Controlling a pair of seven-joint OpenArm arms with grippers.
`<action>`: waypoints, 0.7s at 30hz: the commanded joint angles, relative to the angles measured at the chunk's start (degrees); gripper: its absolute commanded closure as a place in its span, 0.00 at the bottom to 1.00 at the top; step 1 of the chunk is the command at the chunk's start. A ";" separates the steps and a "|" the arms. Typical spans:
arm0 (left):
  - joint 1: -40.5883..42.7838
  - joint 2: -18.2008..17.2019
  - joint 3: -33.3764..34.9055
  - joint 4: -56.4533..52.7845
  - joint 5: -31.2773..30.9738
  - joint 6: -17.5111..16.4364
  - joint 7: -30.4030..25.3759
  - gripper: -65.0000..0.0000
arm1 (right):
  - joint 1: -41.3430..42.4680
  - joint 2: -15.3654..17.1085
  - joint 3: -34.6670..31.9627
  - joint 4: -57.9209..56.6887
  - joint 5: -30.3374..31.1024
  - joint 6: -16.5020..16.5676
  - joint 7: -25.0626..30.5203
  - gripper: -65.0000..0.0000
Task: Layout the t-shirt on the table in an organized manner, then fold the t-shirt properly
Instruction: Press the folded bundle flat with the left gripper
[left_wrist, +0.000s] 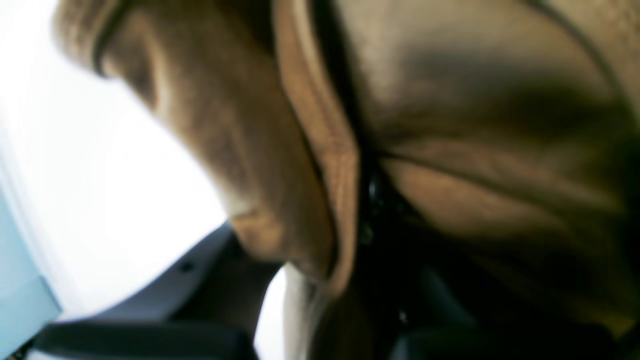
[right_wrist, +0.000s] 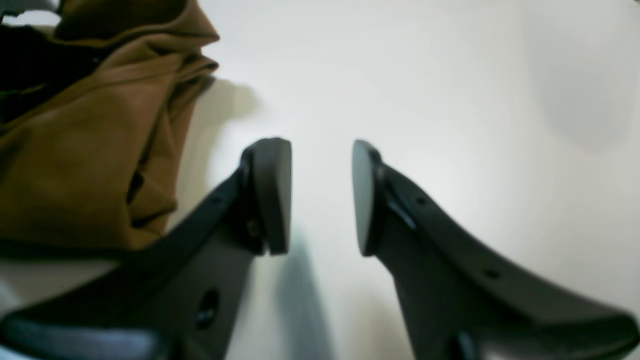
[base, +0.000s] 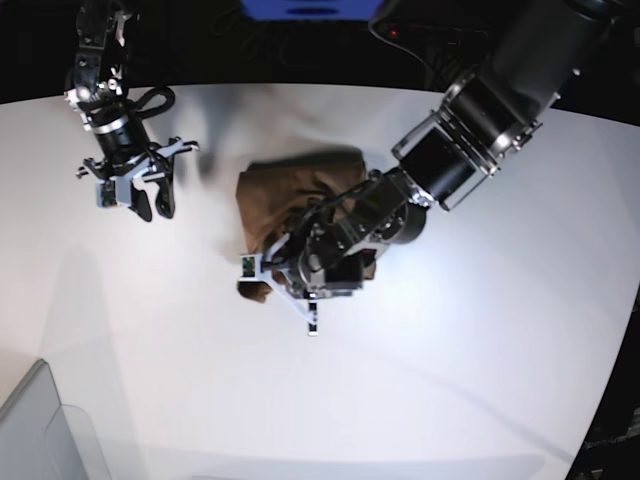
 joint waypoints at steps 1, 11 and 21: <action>0.25 0.38 0.49 -0.24 -1.37 -1.41 -0.03 0.81 | 0.06 -0.03 0.27 1.24 0.82 0.20 1.62 0.71; -0.63 -0.15 0.05 6.79 1.45 -1.41 0.32 0.36 | -0.12 -2.40 0.27 3.17 0.82 0.20 1.18 0.71; -0.36 -1.03 -5.31 19.45 1.45 -1.41 7.62 0.36 | -0.03 -2.84 0.27 3.26 0.82 0.20 1.35 0.71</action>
